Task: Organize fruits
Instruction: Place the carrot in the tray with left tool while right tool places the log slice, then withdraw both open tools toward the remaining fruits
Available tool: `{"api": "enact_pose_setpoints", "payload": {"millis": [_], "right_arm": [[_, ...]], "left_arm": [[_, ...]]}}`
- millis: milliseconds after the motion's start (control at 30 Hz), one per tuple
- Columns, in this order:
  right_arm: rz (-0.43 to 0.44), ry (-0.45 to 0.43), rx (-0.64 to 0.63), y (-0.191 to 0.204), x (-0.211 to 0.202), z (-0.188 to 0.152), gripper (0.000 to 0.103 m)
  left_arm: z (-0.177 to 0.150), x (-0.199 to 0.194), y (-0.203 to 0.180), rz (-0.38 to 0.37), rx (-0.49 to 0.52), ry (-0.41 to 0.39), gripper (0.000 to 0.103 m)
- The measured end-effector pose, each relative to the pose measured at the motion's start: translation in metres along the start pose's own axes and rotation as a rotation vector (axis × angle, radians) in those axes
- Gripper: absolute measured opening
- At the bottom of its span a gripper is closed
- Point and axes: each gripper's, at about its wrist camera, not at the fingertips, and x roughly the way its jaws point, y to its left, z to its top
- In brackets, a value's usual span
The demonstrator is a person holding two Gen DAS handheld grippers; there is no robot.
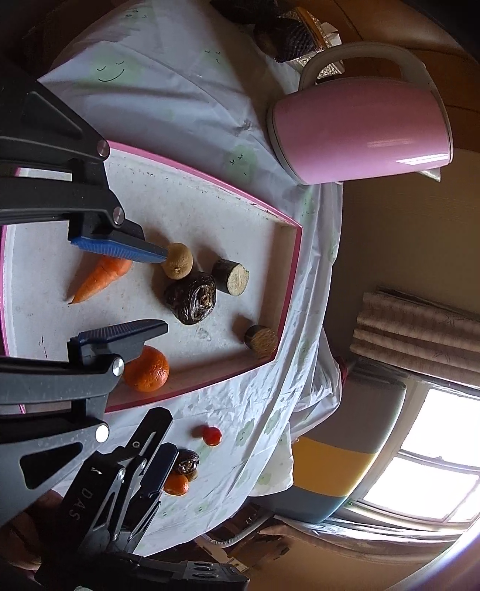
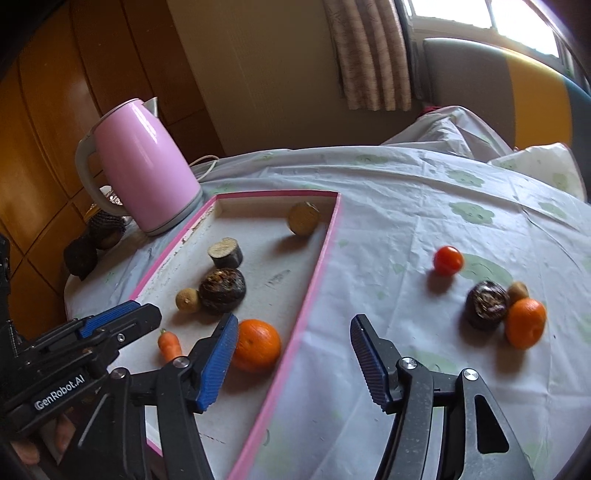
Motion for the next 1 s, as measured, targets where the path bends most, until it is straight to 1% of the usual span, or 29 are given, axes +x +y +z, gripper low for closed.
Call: {"api": "enact_pose_setpoints", "payload": {"millis": [133, 333, 400, 600, 800, 1000], "right_arm": [[-0.026, -0.002, 0.035, -0.013, -0.006, -0.007, 0.064], [-0.084, -0.016, 0.046, -0.028, -0.014, -0.015, 0.064], [-0.099, -0.020, 0.053, -0.033, -0.016, -0.018, 0.066], [-0.149, -0.022, 0.096, -0.056, -0.024, -0.026, 0.067], [-0.200, -0.026, 0.144, -0.079, -0.030, -0.030, 0.067], [-0.252, -0.031, 0.186, -0.102, -0.035, -0.033, 0.067]], "left_arm": [[-0.002, 0.001, -0.009, 0.009, 0.026, 0.008, 0.032], [-0.005, 0.002, -0.020, 0.016, 0.062, 0.018, 0.032], [-0.006, 0.001, -0.024, 0.010, 0.073, 0.019, 0.032], [-0.007, 0.002, -0.037, -0.001, 0.113, 0.021, 0.032], [-0.007, 0.004, -0.052, -0.023, 0.155, 0.025, 0.032], [-0.011, 0.004, -0.073, -0.084, 0.213, 0.033, 0.032]]}}
